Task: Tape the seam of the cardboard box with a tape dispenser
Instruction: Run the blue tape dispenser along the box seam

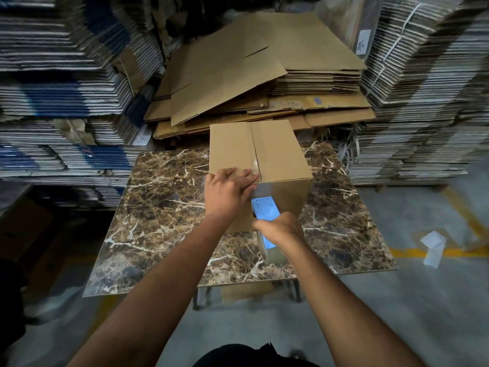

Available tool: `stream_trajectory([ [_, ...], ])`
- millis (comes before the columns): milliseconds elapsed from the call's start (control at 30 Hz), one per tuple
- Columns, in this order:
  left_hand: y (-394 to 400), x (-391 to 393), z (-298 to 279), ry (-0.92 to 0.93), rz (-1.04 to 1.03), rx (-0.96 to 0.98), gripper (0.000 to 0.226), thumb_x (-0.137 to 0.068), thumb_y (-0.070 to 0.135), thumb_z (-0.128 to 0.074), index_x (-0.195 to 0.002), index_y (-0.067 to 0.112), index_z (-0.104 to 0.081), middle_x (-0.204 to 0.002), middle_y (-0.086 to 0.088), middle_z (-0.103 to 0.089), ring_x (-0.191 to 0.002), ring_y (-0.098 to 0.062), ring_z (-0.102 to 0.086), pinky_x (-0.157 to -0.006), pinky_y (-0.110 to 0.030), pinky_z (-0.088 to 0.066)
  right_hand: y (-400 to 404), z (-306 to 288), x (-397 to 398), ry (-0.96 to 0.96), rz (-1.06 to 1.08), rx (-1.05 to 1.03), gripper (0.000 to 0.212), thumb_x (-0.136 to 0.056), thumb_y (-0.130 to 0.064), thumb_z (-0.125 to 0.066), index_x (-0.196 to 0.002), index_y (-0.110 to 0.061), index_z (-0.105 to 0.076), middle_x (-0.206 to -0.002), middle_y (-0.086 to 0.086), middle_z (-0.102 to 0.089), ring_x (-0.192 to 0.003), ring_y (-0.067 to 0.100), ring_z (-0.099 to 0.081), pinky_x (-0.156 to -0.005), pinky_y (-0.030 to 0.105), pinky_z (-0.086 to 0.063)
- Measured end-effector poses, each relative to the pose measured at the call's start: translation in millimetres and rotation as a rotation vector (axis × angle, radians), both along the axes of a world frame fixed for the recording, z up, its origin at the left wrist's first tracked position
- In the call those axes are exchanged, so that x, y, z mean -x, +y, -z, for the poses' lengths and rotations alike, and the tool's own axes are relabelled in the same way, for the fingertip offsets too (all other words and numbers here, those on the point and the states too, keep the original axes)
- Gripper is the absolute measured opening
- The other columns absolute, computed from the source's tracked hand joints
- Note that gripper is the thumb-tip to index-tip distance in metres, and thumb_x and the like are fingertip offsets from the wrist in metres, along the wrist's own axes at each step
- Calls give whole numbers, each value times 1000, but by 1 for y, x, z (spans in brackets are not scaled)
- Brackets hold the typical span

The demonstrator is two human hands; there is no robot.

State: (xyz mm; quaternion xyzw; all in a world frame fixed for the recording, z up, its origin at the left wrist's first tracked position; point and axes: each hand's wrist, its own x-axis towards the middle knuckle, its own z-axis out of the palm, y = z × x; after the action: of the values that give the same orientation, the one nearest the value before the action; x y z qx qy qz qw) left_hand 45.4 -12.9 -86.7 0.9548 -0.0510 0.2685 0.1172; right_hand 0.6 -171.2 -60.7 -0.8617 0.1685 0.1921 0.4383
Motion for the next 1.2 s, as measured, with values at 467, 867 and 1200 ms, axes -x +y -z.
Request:
stream_trajectory([
  [467, 4, -13, 1, 37, -4, 35, 32, -87, 54, -63, -118, 47, -70, -121, 21, -73, -118, -22, -63, -85, -36, -33, -31, 99, 51, 98, 97, -121, 30, -62, -40, -90, -66, -18, -69, -65, -4, -70, -69, 19, -71, -63, 29, -52],
  [867, 9, -3, -8, 151, 45, 14, 38, -91, 49, -59, -128, 48, -64, -133, 19, -67, -127, -24, -57, -91, -41, -36, -28, 22, 61, -285, -177, 143, 71, -42, -72, -59, -84, -16, -65, -82, 6, -74, -79, 27, -70, -63, 32, -51],
  [1200, 12, -3, -14, 265, 62, -17, 47, -91, 47, -63, -137, 52, -54, -143, 23, -58, -136, -21, -48, -99, -44, -34, -32, -2, 66, -890, -157, 309, 80, -67, -41, -80, -141, -37, -49, -96, 1, -77, -75, 37, -70, -56, 36, -50],
])
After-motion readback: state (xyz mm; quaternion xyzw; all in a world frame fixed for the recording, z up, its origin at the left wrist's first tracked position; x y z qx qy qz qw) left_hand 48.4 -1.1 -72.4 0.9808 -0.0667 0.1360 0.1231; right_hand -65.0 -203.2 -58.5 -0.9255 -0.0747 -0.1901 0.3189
